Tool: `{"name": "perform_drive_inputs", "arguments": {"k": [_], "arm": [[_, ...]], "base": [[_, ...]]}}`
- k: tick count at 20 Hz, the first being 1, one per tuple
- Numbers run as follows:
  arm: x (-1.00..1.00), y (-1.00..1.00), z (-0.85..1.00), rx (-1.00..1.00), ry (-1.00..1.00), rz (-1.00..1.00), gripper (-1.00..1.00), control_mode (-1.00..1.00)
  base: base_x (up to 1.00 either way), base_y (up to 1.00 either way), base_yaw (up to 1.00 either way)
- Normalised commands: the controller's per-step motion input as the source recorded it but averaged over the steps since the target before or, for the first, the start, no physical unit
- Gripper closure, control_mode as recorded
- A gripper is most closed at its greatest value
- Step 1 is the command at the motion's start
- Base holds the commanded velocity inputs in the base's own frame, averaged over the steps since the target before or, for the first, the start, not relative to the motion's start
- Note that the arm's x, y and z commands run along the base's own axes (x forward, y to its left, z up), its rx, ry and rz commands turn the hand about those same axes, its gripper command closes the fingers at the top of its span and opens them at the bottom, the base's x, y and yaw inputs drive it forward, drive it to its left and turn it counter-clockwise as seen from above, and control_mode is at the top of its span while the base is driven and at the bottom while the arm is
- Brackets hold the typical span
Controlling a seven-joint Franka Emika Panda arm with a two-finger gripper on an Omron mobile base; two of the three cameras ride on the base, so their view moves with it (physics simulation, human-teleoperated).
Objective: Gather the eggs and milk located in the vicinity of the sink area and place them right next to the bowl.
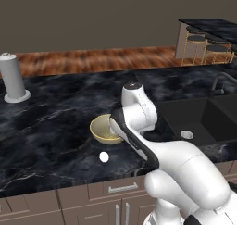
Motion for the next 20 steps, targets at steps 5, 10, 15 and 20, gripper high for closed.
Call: {"name": "perform_drive_inputs", "arguments": {"k": [5, 10, 15, 20], "arm": [[0.13, 0.46, -0.09, 0.05, -0.15, -0.23, -1.0, -1.0], [0.21, 0.47, -0.39, 0.0, -0.1, 0.0, -1.0, -1.0], [0.23, 0.2, -0.38, 0.0, 0.03, 0.03, -1.0, -1.0], [0.25, 0.11, -0.39, 0.0, 0.09, 0.04, -1.0, -1.0]], "base": [[0.0, 0.0, 0.0], [0.0, 0.0, 0.0], [0.0, 0.0, 0.0], [0.0, 0.0, 0.0]]}}
